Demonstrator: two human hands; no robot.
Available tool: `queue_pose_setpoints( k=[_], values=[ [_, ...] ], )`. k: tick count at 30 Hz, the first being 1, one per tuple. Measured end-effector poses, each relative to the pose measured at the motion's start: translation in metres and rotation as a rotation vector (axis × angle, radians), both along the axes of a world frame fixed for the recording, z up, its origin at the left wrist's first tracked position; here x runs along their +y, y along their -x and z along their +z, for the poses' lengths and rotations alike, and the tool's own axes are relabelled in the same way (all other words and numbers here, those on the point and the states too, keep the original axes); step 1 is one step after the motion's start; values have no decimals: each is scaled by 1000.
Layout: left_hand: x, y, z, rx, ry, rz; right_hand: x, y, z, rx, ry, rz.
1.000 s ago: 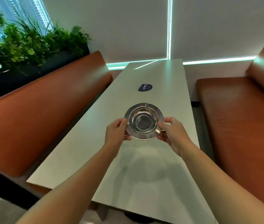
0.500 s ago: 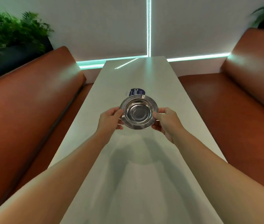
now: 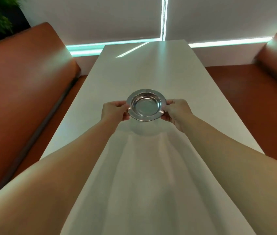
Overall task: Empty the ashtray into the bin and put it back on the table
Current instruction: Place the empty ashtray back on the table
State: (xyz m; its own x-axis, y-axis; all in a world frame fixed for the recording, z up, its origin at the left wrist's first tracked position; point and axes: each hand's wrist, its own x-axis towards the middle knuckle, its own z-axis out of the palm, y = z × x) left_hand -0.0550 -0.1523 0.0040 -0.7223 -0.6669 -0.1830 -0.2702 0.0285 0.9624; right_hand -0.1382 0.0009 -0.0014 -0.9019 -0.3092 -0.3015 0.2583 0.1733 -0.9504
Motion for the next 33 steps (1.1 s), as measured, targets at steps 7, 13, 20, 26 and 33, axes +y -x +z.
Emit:
queue_pose_setpoints(
  k=[7, 13, 20, 26, 33],
  values=[
    [-20, 57, -24, 8, -35, 19, -21, 55, -28, 32, -78, -28],
    [-32, 89, -38, 3, -21, 50, -36, 84, -34, 124, -200, -25],
    [-46, 97, -48, -2, -6, 97, -46, 88, -37, 139, -176, 18],
    [-46, 102, -55, 3, -31, 72, -46, 89, -42, 145, -234, -45],
    [-48, 103, -61, 12, -40, 78, -47, 93, -41, 158, -296, -33]
  ],
)
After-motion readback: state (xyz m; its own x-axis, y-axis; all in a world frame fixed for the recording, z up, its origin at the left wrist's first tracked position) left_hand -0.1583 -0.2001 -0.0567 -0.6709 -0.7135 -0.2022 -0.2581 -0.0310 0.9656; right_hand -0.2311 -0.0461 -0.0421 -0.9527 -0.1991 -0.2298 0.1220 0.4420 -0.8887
